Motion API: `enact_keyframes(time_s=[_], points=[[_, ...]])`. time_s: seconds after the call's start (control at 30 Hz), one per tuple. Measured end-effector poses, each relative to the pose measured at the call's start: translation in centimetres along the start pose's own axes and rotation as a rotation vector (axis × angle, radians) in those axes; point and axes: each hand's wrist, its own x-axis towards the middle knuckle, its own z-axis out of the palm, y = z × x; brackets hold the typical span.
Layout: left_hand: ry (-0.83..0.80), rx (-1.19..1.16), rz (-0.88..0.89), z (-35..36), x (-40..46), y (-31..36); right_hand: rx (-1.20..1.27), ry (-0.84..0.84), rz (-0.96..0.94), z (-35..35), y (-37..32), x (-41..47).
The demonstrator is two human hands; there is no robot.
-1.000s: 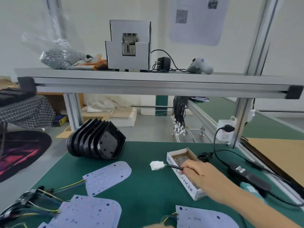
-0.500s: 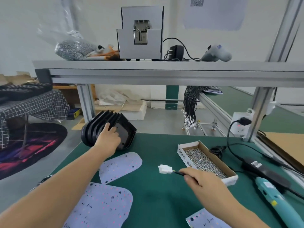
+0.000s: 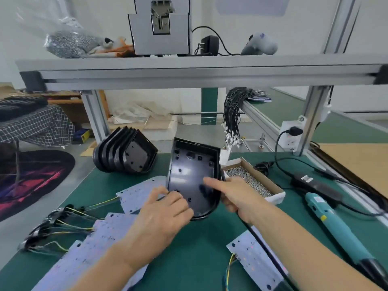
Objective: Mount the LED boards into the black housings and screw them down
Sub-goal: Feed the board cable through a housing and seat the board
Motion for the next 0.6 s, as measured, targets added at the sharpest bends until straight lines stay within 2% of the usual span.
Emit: enact_keyframes(time_s=[0.07,0.1,0.17,0.2,0.27,0.33,0.4,0.5,0.53,0.6], points=[[0.032,-0.071,-0.008,-0.4,-0.6,1.2,-0.055,0.067,-0.093,0.8,0.2,-0.2],[0.061,-0.143,-0.087,-0.5,-0.9,1.3,-0.085,0.103,-0.164,1.1,0.2,-0.4],[0.216,-0.371,-0.435,-1.3,-0.8,0.7,-0.128,0.186,-0.281,1.2,-0.1,-1.0],[0.306,-0.538,-0.672,-1.8,-0.5,-0.1,-0.143,0.214,-0.328,1.1,-0.3,-1.4],[0.363,-1.048,-1.082,-2.6,0.8,-2.2,-0.193,0.206,-0.411,1.2,-0.7,-2.6],[0.294,-1.518,-1.212,-2.6,2.1,-3.3,-0.281,0.134,-0.459,1.7,-1.3,-4.0],[0.321,-1.578,-1.271,-1.9,2.5,-3.4,-0.362,0.062,-0.453,1.8,-1.6,-6.0],[0.557,-1.442,-1.446,-1.5,1.2,-4.4,-0.642,0.057,-0.359,0.1,-0.7,-10.7],[0.626,-1.415,-1.508,-1.6,0.4,-5.2,-0.805,-0.013,-0.287,-0.7,0.1,-12.6],[0.716,-1.389,-1.617,-1.9,-1.4,-6.6,-1.086,-0.282,-0.05,-1.3,1.8,-15.8]])
